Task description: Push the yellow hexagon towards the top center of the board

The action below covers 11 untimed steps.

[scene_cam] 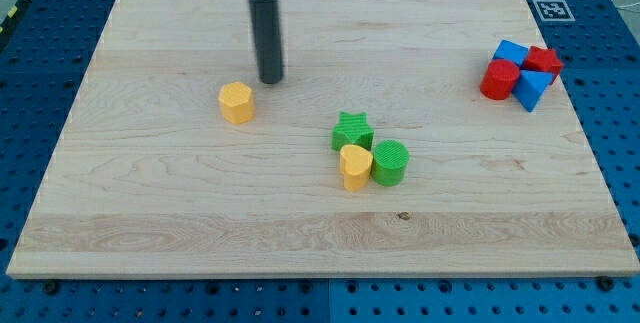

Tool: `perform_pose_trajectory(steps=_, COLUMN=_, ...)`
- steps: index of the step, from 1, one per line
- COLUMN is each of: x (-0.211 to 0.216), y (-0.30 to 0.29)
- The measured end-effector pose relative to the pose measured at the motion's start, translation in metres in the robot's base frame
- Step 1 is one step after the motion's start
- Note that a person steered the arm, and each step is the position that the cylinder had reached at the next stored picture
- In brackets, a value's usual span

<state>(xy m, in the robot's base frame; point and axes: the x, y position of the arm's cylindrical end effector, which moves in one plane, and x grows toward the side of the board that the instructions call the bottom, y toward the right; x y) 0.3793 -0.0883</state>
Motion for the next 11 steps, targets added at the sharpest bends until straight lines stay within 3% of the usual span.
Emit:
perform_pose_trajectory(steps=2, x=0.002, y=-0.076)
perform_pose_trajectory(steps=4, x=0.059, y=-0.063)
perform_pose_trajectory(steps=5, x=0.062, y=-0.036)
perform_pose_trajectory(steps=7, x=0.010, y=0.007)
perform_pose_trajectory(steps=8, x=0.007, y=0.006)
perform_pose_trajectory(steps=10, x=0.041, y=-0.038)
perform_pose_trajectory(steps=11, x=0.056, y=-0.026)
